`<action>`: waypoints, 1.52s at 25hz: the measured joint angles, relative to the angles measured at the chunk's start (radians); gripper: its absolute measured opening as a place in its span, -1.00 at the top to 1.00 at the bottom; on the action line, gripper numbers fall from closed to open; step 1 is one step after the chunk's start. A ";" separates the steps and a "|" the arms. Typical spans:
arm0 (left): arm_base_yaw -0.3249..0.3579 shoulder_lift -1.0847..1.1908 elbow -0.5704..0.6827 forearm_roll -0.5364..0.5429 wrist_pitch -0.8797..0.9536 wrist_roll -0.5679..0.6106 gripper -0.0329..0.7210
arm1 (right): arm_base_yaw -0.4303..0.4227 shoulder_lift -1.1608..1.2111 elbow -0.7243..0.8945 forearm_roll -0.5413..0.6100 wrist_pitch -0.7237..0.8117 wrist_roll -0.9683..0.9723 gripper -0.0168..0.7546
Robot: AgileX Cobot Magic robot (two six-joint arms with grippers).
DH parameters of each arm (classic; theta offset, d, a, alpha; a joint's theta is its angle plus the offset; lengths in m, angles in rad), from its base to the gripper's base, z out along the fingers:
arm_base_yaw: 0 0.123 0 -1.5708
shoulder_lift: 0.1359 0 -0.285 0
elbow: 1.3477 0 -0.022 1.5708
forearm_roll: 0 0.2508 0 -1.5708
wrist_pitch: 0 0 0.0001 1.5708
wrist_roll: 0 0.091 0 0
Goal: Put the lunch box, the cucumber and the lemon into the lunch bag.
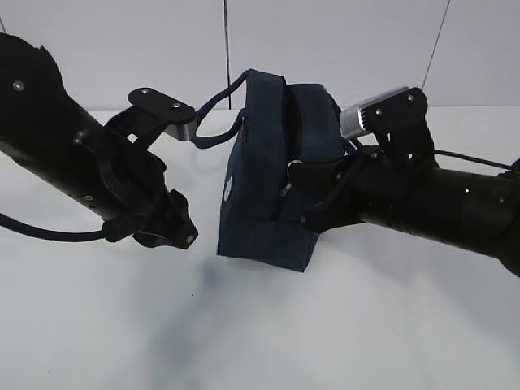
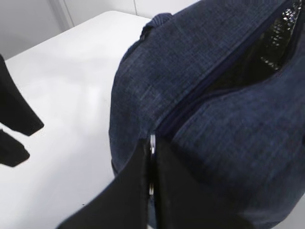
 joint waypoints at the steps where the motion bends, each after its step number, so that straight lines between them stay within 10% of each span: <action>1: -0.002 0.009 0.000 0.000 -0.014 0.001 0.17 | 0.000 -0.004 -0.013 -0.004 0.028 0.000 0.94; 38: -0.121 0.134 0.000 -0.096 -0.477 0.005 0.17 | 0.000 -0.074 -0.234 -0.147 0.330 0.222 0.94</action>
